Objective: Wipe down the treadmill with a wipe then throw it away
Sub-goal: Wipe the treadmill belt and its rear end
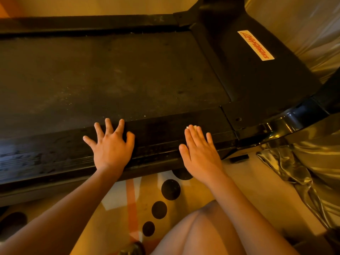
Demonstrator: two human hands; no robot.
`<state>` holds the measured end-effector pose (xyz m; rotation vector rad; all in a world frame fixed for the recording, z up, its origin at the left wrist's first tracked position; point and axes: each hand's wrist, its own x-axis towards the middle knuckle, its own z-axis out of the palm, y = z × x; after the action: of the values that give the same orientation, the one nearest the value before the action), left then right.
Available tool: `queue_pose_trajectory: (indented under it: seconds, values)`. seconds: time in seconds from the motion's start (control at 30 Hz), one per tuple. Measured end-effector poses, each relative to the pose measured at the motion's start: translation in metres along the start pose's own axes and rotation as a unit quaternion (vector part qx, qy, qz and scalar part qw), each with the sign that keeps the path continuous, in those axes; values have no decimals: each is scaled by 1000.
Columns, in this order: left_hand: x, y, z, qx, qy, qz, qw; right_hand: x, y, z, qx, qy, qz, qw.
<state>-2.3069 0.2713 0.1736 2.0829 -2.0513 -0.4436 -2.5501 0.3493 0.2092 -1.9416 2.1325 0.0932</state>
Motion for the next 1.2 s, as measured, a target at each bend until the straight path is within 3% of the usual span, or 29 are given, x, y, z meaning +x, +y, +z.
queue_pose_trajectory:
  seconds: [0.23, 0.43, 0.67, 0.87, 1.1, 1.2]
  values:
    - [3, -1, -2, 16, -17, 13, 1000, 75, -2, -15, 8, -8, 19, 1000]
    - [-1, -6, -1, 28, -25, 42, 998, 14, -2, -5, -23, 1, -26, 999]
    - [1, -7, 0, 35, -25, 50, 998, 83, 2, -23, -10, -22, -26, 999]
    - [0, -4, 1, 37, -26, 54, 997, 8, 8, -5, -21, -7, -37, 999]
    - [1, -6, 3, 39, -19, 58, 997, 76, -1, -18, 12, -20, -23, 999]
    - [1, -6, 2, 33, -13, 59, 998, 59, 2, -14, 23, -12, -32, 999]
